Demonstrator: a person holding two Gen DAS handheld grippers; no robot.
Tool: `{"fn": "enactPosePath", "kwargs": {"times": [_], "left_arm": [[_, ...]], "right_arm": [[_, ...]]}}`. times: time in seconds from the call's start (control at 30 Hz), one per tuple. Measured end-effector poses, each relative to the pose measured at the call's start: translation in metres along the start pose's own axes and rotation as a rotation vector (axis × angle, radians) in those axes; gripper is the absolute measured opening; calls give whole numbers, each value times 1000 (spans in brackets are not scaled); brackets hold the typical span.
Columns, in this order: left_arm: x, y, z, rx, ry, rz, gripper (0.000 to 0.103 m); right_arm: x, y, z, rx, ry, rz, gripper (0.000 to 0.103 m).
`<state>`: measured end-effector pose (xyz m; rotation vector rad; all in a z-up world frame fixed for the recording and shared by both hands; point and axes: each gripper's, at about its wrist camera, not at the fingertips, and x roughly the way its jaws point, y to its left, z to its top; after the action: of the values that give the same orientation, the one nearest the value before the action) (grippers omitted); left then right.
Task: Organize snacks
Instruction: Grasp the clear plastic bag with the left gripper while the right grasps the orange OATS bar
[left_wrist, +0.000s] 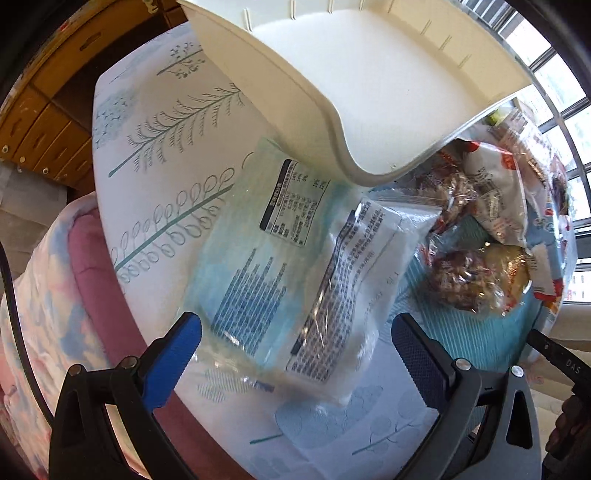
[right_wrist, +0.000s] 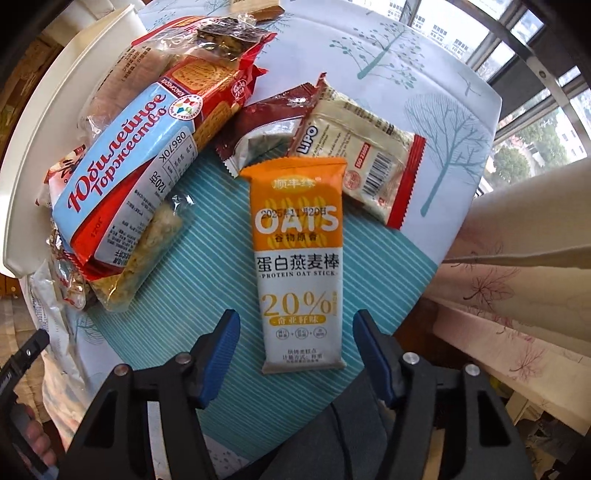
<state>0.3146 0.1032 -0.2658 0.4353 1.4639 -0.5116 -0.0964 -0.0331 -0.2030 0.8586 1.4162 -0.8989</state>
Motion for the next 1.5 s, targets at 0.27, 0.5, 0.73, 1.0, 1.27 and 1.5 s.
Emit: {"fn": "enactPosePath", "kwargs": {"times": [0.27,0.5,0.73,1.0,1.27,1.5], "left_arm": [[27,-14,25,44,-10,100,102],[37,-29,37,82,-54,120,103],[28,-32,19,102,-116,93,103],[22,-15,-1,100,-94,84,92],[12,-32,-38,155,-68,125,83],[2,-43,-53,171,-60,126,62]], "right_arm": [[20,16,18,-28,14,-35,47],[27,13,39,-48,2,-30,42],[23,10,44,-78,-10,-33,40],[4,4,12,-80,-9,0,39],[-29,3,7,-101,-10,53,39],[-69,0,12,-120,-70,90,39]]}}
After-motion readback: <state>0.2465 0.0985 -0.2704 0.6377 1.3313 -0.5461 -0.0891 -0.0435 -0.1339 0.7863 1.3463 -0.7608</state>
